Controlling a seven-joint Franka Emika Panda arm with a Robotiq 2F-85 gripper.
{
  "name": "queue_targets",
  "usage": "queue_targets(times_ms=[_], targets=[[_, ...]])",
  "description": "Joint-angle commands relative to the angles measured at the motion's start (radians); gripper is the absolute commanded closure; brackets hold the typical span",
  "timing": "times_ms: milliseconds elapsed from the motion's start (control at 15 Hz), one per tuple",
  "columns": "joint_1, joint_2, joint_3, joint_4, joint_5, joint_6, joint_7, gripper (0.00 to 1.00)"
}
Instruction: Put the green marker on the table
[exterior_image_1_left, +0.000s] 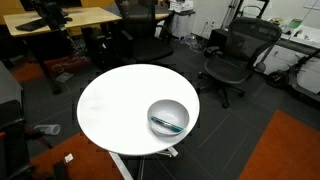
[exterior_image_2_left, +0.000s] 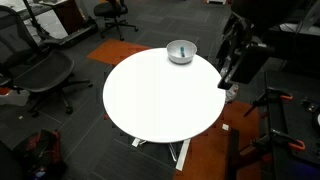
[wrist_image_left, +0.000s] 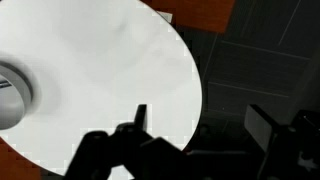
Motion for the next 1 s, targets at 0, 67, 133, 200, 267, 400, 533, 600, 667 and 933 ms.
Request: queue_targets(times_ms=[0,67,133,200,267,400,533,600,667,933], targets=[[0.008,0.000,-0.008,0.001,-0.003,-0.002,0.002,0.00],[0.008,0.000,-0.008,0.001,-0.003,-0.002,0.002,0.00],[0.008,0.000,-0.008,0.001,-0.003,-0.002,0.002,0.00],[0.008,0.000,-0.008,0.001,-0.003,-0.002,0.002,0.00],[0.008,0.000,-0.008,0.001,-0.003,-0.002,0.002,0.00],[0.005,0.001,-0.011,0.005,-0.004,0.001,0.000,0.00],[-0.011,0.005,-0.019,0.017,-0.018,0.018,0.018,0.00],[-0.021,0.009,-0.028,0.029,-0.024,0.020,0.023,0.00],[-0.034,0.012,-0.038,0.043,-0.035,0.026,0.030,0.00],[-0.109,0.045,-0.104,0.131,-0.065,0.057,0.049,0.00]])
